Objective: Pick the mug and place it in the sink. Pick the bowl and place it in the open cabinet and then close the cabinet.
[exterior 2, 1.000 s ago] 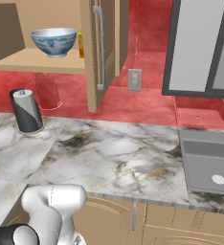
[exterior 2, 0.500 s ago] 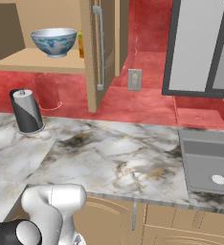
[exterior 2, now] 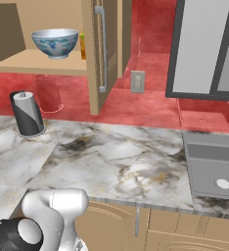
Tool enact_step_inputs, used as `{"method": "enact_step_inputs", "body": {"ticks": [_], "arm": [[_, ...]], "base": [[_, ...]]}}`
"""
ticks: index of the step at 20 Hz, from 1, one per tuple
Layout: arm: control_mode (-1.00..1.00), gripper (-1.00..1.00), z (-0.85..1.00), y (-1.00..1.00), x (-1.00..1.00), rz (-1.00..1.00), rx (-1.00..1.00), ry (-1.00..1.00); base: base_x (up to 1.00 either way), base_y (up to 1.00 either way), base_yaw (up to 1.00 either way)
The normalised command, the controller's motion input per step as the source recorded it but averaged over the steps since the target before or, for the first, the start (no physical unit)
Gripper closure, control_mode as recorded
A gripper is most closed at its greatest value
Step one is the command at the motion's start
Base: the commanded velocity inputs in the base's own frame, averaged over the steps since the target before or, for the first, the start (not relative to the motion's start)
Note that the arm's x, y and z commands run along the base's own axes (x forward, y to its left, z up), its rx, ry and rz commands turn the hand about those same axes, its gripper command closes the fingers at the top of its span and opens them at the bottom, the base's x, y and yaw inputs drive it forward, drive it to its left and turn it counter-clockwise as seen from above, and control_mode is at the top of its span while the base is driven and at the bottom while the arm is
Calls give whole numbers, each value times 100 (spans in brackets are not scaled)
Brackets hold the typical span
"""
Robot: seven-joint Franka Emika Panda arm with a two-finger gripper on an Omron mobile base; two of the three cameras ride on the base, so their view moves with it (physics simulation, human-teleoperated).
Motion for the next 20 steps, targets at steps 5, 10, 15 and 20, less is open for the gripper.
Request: {"method": "enact_step_inputs", "body": {"ticks": [5, 10, 15, 20], "arm": [[-100, -100, -4, 6, 22, 0, 0, 0], [-100, -100, -10, 12, 16, 0, 0, 0], [-100, -100, -15, 16, 16, 0, 0, 0], [-100, -100, -11, 5, 24, 0, 0, 0]], "base": [[0, 0, 0], [0, 0, 0], [0, 0, 0], [0, 0, 0]]}}
